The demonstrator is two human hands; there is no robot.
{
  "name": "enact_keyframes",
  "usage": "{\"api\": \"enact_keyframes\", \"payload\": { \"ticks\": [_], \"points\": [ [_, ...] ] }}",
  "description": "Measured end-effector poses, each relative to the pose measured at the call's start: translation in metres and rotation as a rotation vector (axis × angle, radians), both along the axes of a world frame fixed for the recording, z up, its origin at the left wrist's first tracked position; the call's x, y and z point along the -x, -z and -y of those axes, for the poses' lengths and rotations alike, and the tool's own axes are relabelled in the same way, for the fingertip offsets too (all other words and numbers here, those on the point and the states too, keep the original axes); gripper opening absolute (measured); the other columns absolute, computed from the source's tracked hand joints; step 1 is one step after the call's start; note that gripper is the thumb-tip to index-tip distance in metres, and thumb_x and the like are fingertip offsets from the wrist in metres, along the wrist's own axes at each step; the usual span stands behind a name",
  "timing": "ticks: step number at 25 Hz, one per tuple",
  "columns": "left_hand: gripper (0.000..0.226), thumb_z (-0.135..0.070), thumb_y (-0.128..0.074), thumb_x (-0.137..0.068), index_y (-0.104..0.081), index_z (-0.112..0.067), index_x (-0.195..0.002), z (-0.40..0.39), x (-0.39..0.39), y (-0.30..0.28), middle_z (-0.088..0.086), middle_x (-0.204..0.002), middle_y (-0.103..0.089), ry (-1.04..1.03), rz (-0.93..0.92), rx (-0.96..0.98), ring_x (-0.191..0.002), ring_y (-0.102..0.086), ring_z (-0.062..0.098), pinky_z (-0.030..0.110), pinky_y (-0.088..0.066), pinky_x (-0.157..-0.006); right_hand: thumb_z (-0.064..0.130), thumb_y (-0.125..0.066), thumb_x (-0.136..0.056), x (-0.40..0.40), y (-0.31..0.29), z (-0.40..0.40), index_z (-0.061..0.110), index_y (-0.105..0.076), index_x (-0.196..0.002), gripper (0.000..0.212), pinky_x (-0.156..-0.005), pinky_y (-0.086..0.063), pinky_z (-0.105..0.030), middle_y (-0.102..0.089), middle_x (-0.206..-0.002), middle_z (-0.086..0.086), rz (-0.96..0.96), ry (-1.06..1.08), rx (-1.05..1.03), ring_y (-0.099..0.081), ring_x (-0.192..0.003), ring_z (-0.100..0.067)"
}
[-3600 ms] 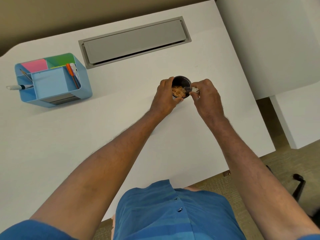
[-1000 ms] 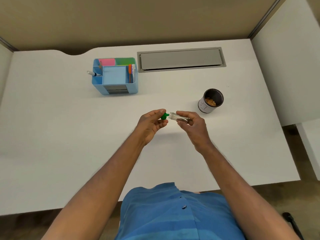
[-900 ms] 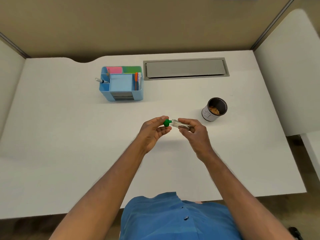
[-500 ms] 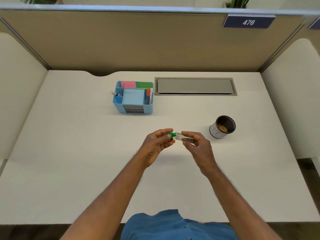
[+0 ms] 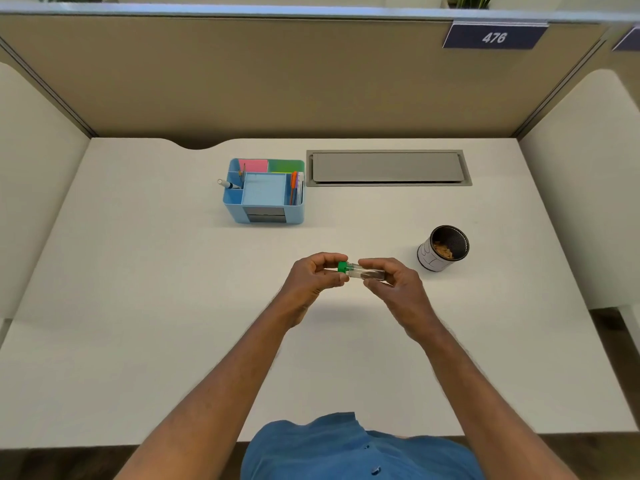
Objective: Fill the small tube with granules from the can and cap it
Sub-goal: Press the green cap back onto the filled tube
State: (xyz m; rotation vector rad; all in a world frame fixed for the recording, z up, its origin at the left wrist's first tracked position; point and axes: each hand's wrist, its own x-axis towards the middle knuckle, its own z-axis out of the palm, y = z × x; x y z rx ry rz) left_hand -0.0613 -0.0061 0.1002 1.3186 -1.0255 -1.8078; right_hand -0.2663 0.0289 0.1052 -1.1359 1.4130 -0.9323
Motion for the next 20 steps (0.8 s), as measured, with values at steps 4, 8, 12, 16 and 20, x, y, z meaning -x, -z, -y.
{"api": "enact_keyframes", "payload": {
  "ticks": [4,8,12,16,20],
  "points": [
    [0.031,-0.001,-0.078,-0.084,-0.080,-0.028,-0.099,-0.0017,0.0031,-0.0015,-0.004,-0.099,-0.080,0.032,0.050,0.027,-0.094,-0.074,0.015,0.022,-0.060,-0.081,-0.004,-0.071,-0.089,-0.0017,-0.0009,-0.0012,0.025,-0.078,-0.112,0.038,-0.089,-0.056,-0.021,-0.073,-0.115,0.010,-0.096,-0.024,0.075,-0.073,-0.103,-0.009],
    [0.032,0.001,-0.077,-0.084,-0.080,-0.027,-0.099,-0.0009,0.0033,-0.0034,0.000,-0.101,-0.079,0.029,0.053,0.030,-0.096,-0.074,0.017,0.022,-0.059,-0.081,-0.002,-0.073,-0.088,-0.0012,-0.0015,-0.0004,0.023,-0.078,-0.113,0.036,-0.092,-0.058,-0.023,-0.074,-0.113,0.010,-0.131,-0.025,0.108,-0.074,-0.102,-0.010],
    [0.032,0.002,-0.079,-0.081,-0.081,-0.024,-0.099,-0.0001,0.0021,-0.0041,0.008,-0.103,-0.080,0.023,0.043,0.025,-0.098,-0.075,0.021,0.024,-0.060,-0.083,-0.002,-0.076,-0.087,-0.0004,-0.0016,0.0018,0.021,-0.080,-0.112,0.034,-0.092,-0.058,-0.024,-0.075,-0.110,0.008,-0.127,-0.027,0.090,-0.075,-0.100,-0.010],
    [0.031,0.003,-0.080,-0.080,-0.081,-0.023,-0.098,0.0023,0.0016,-0.0054,0.010,-0.103,-0.080,0.012,0.044,0.016,-0.100,-0.076,0.026,0.025,-0.061,-0.084,-0.004,-0.077,-0.085,-0.0008,0.0000,0.0032,0.018,-0.080,-0.110,0.034,-0.087,-0.058,-0.022,-0.076,-0.107,0.006,-0.075,-0.015,0.067,-0.076,-0.098,-0.009],
    [0.031,0.004,-0.079,-0.081,-0.081,-0.021,-0.099,0.0035,-0.0004,-0.0087,0.008,-0.100,-0.080,-0.006,0.023,0.011,-0.093,-0.077,0.020,0.022,-0.060,-0.078,-0.007,-0.078,-0.083,-0.0074,0.0015,0.0050,0.012,-0.080,-0.111,0.034,-0.088,-0.059,-0.025,-0.077,-0.107,0.000,-0.009,0.025,0.054,-0.077,-0.099,-0.014]
  ]
}}
